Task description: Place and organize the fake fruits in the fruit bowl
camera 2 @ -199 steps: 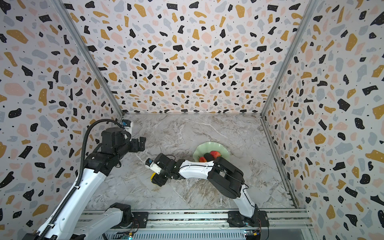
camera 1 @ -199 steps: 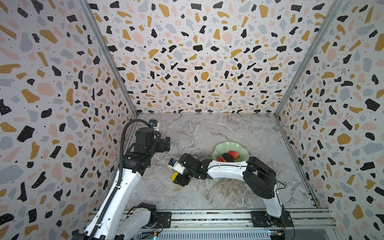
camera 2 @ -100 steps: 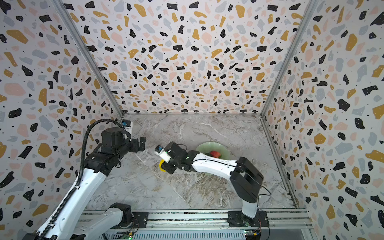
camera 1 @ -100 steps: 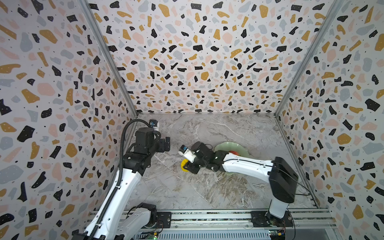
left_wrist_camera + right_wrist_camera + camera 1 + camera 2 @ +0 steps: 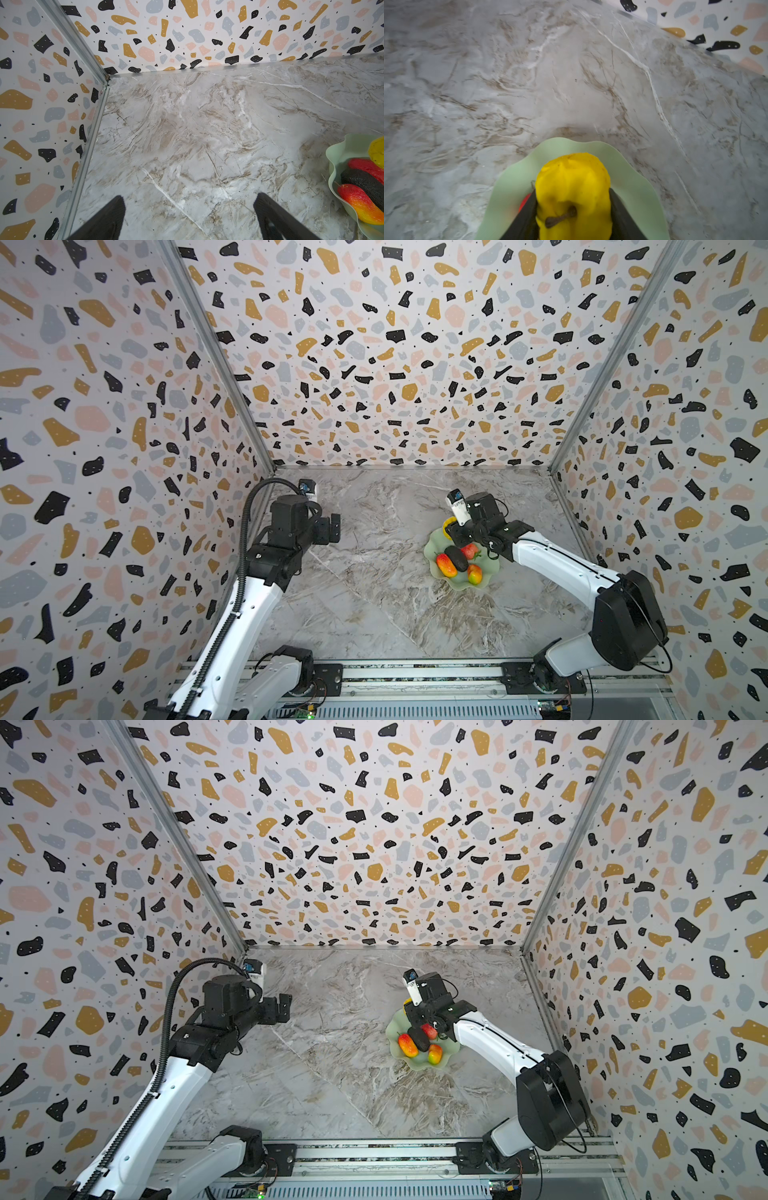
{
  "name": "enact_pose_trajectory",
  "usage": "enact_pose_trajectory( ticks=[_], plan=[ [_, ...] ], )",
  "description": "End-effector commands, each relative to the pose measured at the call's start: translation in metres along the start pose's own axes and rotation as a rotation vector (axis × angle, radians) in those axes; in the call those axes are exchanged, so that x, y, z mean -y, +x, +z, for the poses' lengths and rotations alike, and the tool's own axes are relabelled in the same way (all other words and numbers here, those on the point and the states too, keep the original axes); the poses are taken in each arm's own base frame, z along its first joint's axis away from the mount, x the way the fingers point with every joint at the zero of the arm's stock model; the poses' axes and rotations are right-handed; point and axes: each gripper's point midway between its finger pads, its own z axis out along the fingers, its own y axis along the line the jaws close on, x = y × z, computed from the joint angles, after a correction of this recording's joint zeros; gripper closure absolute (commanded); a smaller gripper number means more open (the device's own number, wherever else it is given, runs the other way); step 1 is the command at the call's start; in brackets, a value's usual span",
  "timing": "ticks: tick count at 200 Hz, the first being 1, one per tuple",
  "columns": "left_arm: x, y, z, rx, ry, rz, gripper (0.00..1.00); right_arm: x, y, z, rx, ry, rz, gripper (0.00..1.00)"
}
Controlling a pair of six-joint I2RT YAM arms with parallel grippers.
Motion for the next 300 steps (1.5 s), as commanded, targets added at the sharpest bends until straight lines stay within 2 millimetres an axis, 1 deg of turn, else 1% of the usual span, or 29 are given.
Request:
enact_pose_trajectory(
  ticks=[1,22,66,85,103,111,118,134,145,154,169,184,201,215,228,230,237,245,247,251,256,265,271,272,279,285,286,300],
  plan=[
    [0.000,-0.004,-0.001,0.023,-0.003,0.000,0.01,0.020,-0.011,-0.003,0.034,0.047,-0.003,0.62],
    [0.000,-0.003,0.000,0.019,-0.003,0.001,0.00,0.027,-0.004,0.006,0.010,0.058,0.005,0.62],
    [0.000,-0.003,0.000,0.020,-0.006,0.004,0.00,0.024,0.017,0.028,-0.036,0.039,0.017,0.61],
    [0.000,-0.003,0.000,0.019,-0.005,0.004,0.01,0.024,0.023,0.033,-0.041,0.041,0.025,0.60],
    [0.000,-0.003,0.001,0.019,-0.005,0.002,0.00,0.025,0.026,0.036,-0.046,0.044,0.024,0.56],
    [0.000,-0.003,0.001,0.016,-0.005,0.003,0.00,0.024,0.027,0.036,-0.049,0.043,0.024,0.53],
    [0.000,-0.003,0.001,0.017,-0.006,0.004,0.00,0.024,0.027,0.036,-0.047,0.043,0.024,0.49],
    [0.000,-0.003,0.001,0.016,-0.006,0.004,0.00,0.024,0.027,0.033,-0.048,0.044,0.022,0.33],
    [0.000,-0.003,0.002,0.014,-0.008,0.005,0.00,0.026,0.023,0.028,-0.038,0.050,0.020,0.20],
    [0.000,-0.003,0.002,0.012,-0.008,0.006,0.01,0.027,0.018,0.022,-0.027,0.058,0.018,0.11],
    [0.001,-0.002,0.004,0.005,-0.005,0.011,0.01,0.030,0.006,0.008,0.001,0.077,0.011,0.00],
    [0.001,-0.005,0.005,0.012,-0.004,0.013,0.00,0.036,-0.010,-0.010,0.047,0.107,0.003,0.01],
    [0.002,-0.012,0.006,0.044,0.000,0.017,0.01,0.049,-0.028,-0.035,0.119,0.148,0.013,0.01],
    [-0.007,-0.018,0.005,0.096,-0.049,0.010,0.00,0.069,-0.039,-0.057,0.202,0.187,0.056,0.01],
    [-0.024,-0.023,0.004,0.156,-0.152,-0.004,0.00,0.096,-0.044,-0.079,0.308,0.245,0.113,0.01],
    [-0.028,-0.023,0.003,0.167,-0.171,-0.010,0.00,0.100,-0.042,-0.080,0.316,0.255,0.125,0.01],
    [-0.042,-0.025,0.001,0.204,-0.244,-0.044,0.01,0.116,-0.039,-0.094,0.381,0.297,0.162,0.01],
    [-0.053,-0.026,-0.002,0.242,-0.307,-0.079,0.00,0.137,-0.031,-0.107,0.450,0.362,0.219,0.01],
    [-0.055,-0.026,-0.003,0.251,-0.318,-0.085,0.00,0.142,-0.027,-0.109,0.461,0.381,0.237,0.01],
    [-0.059,-0.026,-0.005,0.269,-0.341,-0.096,0.00,0.153,-0.022,-0.118,0.502,0.424,0.269,0.01],
    [-0.064,-0.024,-0.006,0.292,-0.369,-0.108,0.00,0.164,-0.010,-0.123,0.530,0.472,0.307,0.01],
    [-0.072,-0.020,-0.007,0.343,-0.415,-0.124,0.00,0.181,0.007,-0.136,0.592,0.546,0.359,0.01],
    [-0.075,-0.013,-0.006,0.373,-0.435,-0.134,0.01,0.188,0.022,-0.138,0.613,0.579,0.391,0.01],
    [-0.076,-0.013,-0.006,0.380,-0.439,-0.135,0.01,0.189,0.022,-0.140,0.624,0.584,0.395,0.01],
    [-0.080,-0.006,-0.005,0.426,-0.465,-0.157,0.00,0.195,0.038,-0.142,0.647,0.614,0.421,0.01],
    [-0.082,0.004,-0.002,0.458,-0.476,-0.169,0.00,0.198,0.049,-0.143,0.663,0.641,0.444,0.01],
    [-0.082,0.003,-0.003,0.472,-0.475,-0.174,0.00,0.198,0.051,-0.143,0.665,0.644,0.446,0.01],
    [-0.084,0.027,0.007,0.531,-0.480,-0.207,0.00,0.196,0.071,-0.140,0.705,0.677,0.442,0.01]
  ],
)
